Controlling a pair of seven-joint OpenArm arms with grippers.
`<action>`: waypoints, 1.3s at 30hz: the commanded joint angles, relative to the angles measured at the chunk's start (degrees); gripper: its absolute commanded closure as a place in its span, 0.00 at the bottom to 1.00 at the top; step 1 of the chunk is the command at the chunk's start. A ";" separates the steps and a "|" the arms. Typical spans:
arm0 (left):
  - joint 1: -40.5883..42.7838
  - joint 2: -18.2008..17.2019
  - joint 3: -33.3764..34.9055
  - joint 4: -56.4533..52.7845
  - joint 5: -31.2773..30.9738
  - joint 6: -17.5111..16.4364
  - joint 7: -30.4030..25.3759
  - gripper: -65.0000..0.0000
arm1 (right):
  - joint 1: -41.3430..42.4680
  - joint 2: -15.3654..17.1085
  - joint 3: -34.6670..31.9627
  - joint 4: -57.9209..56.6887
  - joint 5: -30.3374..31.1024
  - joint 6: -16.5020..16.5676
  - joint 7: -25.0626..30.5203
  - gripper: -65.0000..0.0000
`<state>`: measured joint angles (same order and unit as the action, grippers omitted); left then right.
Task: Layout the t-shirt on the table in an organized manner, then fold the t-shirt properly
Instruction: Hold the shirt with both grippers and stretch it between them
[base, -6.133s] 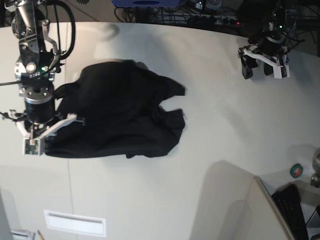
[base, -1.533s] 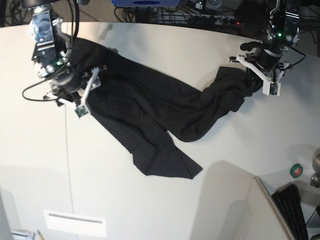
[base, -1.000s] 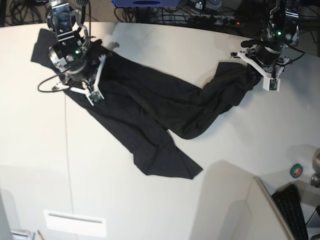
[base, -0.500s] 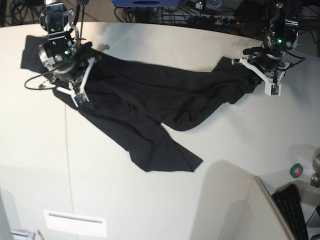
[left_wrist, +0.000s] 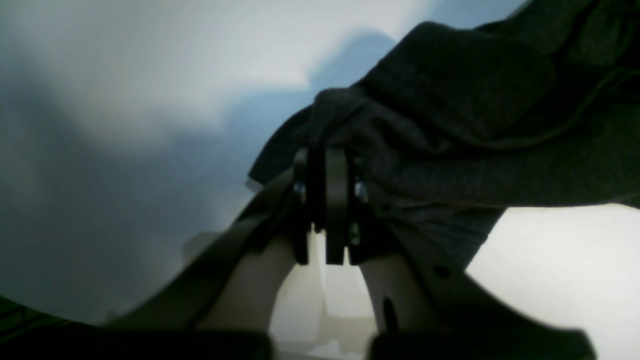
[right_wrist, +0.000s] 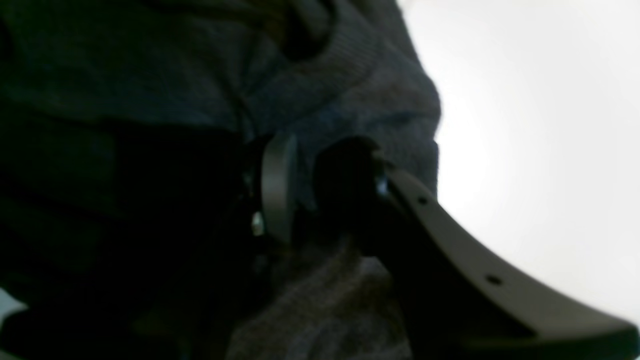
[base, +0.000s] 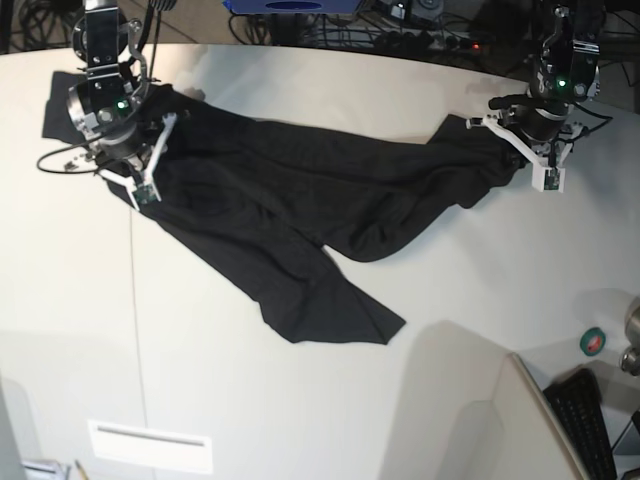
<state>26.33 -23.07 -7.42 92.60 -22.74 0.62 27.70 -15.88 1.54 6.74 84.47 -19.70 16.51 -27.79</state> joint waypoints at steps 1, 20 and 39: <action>-0.17 -0.71 -0.36 0.81 0.02 0.12 -1.02 1.00 | 0.45 0.17 0.07 1.20 -0.12 -0.12 0.85 0.83; -0.17 -0.71 -0.36 0.90 0.02 0.12 -1.02 1.00 | 2.82 0.26 -0.02 -0.99 4.98 -0.03 0.76 0.74; -2.11 -3.00 -5.37 -0.16 0.02 0.12 -0.67 1.00 | 10.30 4.04 6.31 4.46 4.89 0.06 -5.04 1.00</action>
<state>24.36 -25.10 -12.25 91.79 -22.74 0.43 28.01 -6.20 5.15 12.84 88.03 -14.76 16.93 -33.58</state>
